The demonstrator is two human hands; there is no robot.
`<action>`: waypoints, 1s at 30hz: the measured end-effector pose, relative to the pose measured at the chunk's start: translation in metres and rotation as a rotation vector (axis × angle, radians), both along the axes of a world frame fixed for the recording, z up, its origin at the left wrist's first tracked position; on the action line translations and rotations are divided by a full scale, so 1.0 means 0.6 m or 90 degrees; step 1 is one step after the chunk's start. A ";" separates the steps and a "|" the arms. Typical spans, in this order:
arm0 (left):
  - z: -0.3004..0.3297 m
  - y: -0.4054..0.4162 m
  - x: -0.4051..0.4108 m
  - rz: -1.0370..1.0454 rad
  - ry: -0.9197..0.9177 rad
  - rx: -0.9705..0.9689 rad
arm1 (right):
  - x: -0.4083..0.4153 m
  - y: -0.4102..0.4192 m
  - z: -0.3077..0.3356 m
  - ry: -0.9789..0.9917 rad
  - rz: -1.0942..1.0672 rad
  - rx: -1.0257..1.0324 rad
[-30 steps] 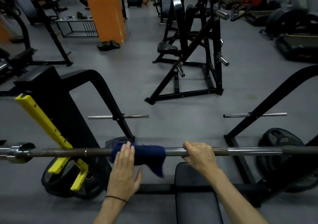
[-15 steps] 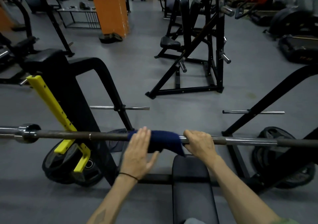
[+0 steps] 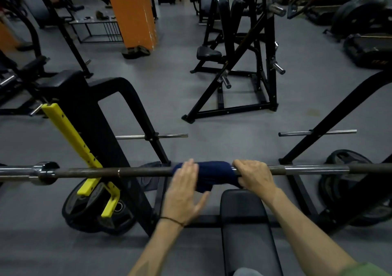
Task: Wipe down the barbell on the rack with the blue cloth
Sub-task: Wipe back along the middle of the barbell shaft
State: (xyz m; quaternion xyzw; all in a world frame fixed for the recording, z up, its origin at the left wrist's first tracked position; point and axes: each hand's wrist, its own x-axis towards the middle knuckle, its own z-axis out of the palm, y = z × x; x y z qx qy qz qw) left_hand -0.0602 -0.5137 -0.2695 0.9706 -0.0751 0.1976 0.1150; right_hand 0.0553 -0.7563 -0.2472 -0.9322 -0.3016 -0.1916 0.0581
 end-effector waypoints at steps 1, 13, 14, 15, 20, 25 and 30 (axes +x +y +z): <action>-0.006 0.051 -0.013 0.028 0.004 0.011 | 0.000 0.001 -0.002 0.007 -0.004 0.009; 0.004 -0.109 0.041 -0.113 0.015 0.030 | 0.002 0.003 -0.007 -0.027 -0.016 0.004; 0.007 -0.081 0.038 -0.108 0.016 0.033 | 0.002 0.002 -0.007 -0.027 -0.014 0.001; 0.006 -0.043 0.031 -0.083 0.016 0.027 | 0.002 0.001 -0.007 -0.026 -0.012 -0.001; -0.004 0.142 -0.024 0.091 0.017 0.065 | 0.002 0.007 -0.011 -0.011 -0.011 0.025; -0.005 -0.023 0.016 0.116 0.004 -0.025 | 0.002 0.007 -0.012 -0.021 -0.020 0.012; 0.003 -0.122 0.035 -0.105 0.013 0.014 | 0.002 0.002 -0.007 -0.042 -0.005 0.019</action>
